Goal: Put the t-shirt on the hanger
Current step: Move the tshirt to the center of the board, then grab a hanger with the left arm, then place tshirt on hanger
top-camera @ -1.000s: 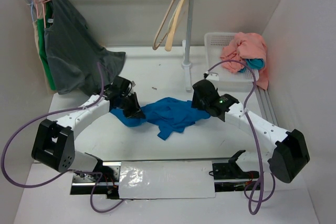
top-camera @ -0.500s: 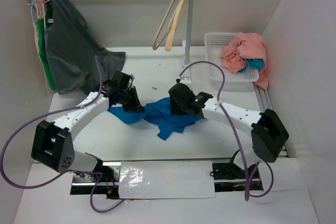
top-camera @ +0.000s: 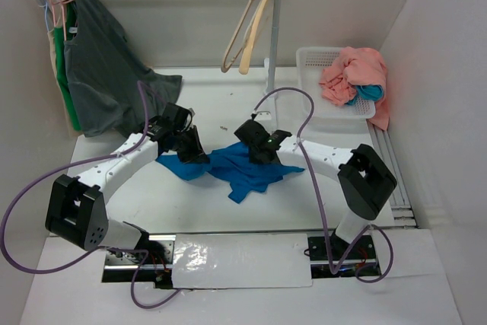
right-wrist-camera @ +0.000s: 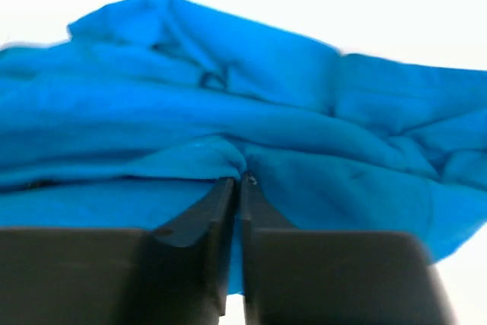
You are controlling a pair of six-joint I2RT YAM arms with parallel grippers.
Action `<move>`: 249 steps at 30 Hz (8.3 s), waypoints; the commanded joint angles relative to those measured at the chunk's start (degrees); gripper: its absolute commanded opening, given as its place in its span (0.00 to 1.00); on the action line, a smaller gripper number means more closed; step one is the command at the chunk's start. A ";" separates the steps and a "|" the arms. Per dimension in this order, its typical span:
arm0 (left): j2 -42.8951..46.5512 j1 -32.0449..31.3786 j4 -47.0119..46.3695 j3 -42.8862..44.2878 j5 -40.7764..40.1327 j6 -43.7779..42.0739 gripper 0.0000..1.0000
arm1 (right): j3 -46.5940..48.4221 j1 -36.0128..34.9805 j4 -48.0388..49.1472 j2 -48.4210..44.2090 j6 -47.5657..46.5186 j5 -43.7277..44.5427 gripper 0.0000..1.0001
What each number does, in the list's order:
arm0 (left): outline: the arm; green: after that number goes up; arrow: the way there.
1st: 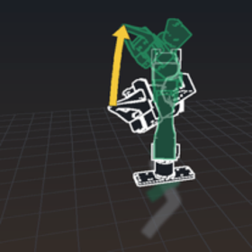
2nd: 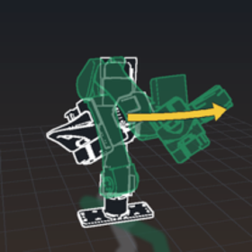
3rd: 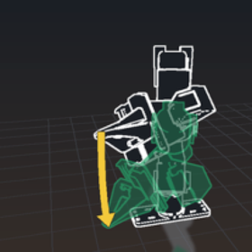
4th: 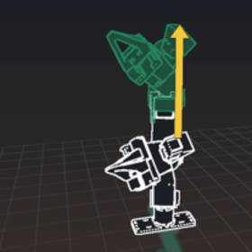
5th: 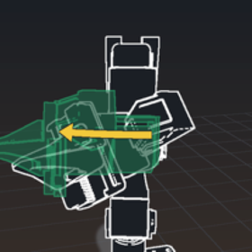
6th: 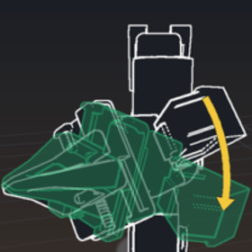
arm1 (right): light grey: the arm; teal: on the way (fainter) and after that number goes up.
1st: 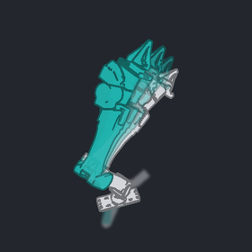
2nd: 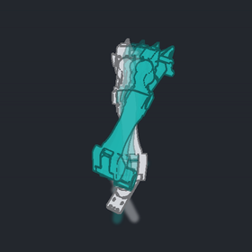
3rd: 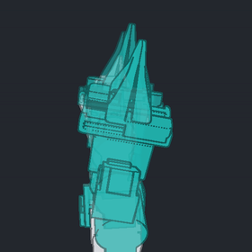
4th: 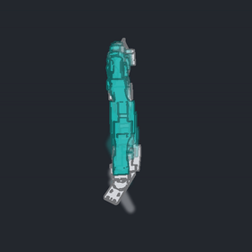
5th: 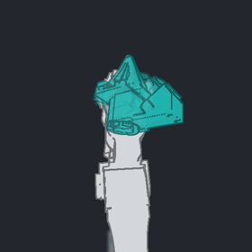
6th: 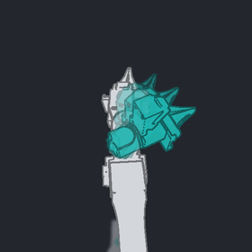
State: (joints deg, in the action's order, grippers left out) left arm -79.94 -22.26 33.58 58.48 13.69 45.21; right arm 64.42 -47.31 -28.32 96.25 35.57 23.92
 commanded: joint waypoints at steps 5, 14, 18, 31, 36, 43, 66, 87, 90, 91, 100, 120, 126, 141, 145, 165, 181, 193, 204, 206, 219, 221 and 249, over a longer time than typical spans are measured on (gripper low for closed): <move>1.81 -0.24 -0.01 0.32 -0.16 -1.53 0.00 | 0.97 1.96 -2.62 -8.96 4.33 10.61 0.00; 1.81 -0.77 3.94 8.84 -0.07 -3.99 0.00 | 7.71 3.53 -3.14 -20.75 2.49 14.13 0.00; 3.03 -0.77 6.14 14.55 -1.12 -5.05 0.00 | 12.03 3.54 -3.15 -23.03 -0.58 16.06 0.00; 7.08 -0.77 10.53 15.35 -4.20 -6.53 0.12 | 9.23 5.82 -1.57 -24.09 -5.34 8.00 0.00; 4.71 -0.77 15.28 25.17 -8.24 -11.10 0.68 | 9.23 6.35 -1.57 -21.98 -5.34 6.14 0.00; -12.03 0.46 17.66 66.15 -9.66 -20.15 0.68 | 10.28 6.88 -2.62 -23.12 -5.34 4.82 0.00; -39.76 0.47 -27.44 86.62 -4.29 -20.76 0.77 | 15.65 7.49 -12.90 -23.12 -2.61 4.03 0.00; -43.11 -2.70 -28.49 86.45 -12.99 -28.69 0.65 | 17.31 7.49 -13.43 -19.35 -2.09 2.97 0.00; -43.72 -3.22 -28.49 86.45 -13.69 -28.69 0.64 | 17.31 7.49 -13.43 -19.34 -2.61 2.97 0.00; -43.72 -3.23 -28.49 86.45 -14.22 -29.30 0.64 | 17.31 7.49 -13.43 -19.34 -2.61 2.97 0.00; -44.86 -3.23 -28.49 86.45 -15.45 -30.45 0.51 | 17.31 8.64 -13.43 -18.29 -3.14 1.22 0.00; -37.66 -3.75 -29.63 84.61 -14.13 -32.12 0.00 | 16.79 9.69 -12.38 -18.82 -3.14 -0.37 0.00; -32.21 -4.81 -28.49 79.34 -19.93 -37.12 0.00 | 16.18 9.69 -11.86 -19.34 -3.14 -1.51 0.00; -15.69 -5.34 -24.89 58.97 -27.92 -40.81 0.00 | 15.03 10.22 -10.80 -21.01 -3.14 -3.18 0.00; -8.05 -5.34 -24.19 51.75 -31.09 -40.82 0.00 | 14.51 10.22 -10.27 -21.54 -3.14 -3.71 0.00; 40.47 -5.34 1.33 8.16 4.39 -27.28 0.00 | 14.15 14.70 -8.51 -17.68 -6.48 -11.09 0.00; 36.44 -5.34 -8.00 7.44 8.12 -26.67 0.00 | 15.21 16.37 -9.57 -18.20 -7.01 -12.76 0.00; 31.17 -5.34 -10.03 10.25 8.10 -30.97 0.00 | 14.15 16.90 -9.57 -19.87 -7.01 -13.29 0.00; 31.69 -5.34 -8.89 11.39 5.29 -33.17 0.00 | 15.21 16.90 -10.09 -18.73 -7.54 -13.81 0.00; 31.69 -5.34 -8.89 11.39 5.29 -33.17 0.00 | 15.21 16.90 -10.09 -18.73 -7.54 -13.81 0.00; 29.93 -5.34 -15.21 6.92 7.31 -31.85 0.00 | 16.79 16.90 -10.62 -18.20 -8.67 -16.71 0.00; 29.93 -5.34 -16.26 6.22 7.31 -32.37 0.00 | 17.31 16.90 -11.15 -17.68 -9.20 -17.85 0.00; 16.67 -4.63 -39.38 -1.78 13.21 -23.51 0.00 | 25.84 14.18 -12.47 -12.32 -13.25 -27.26 0.00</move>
State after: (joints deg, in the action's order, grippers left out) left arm -62.74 -25.82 3.66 57.39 29.17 18.33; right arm 86.72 -31.53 -41.71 83.81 23.03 -1.32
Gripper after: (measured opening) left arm 0.187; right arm 0.011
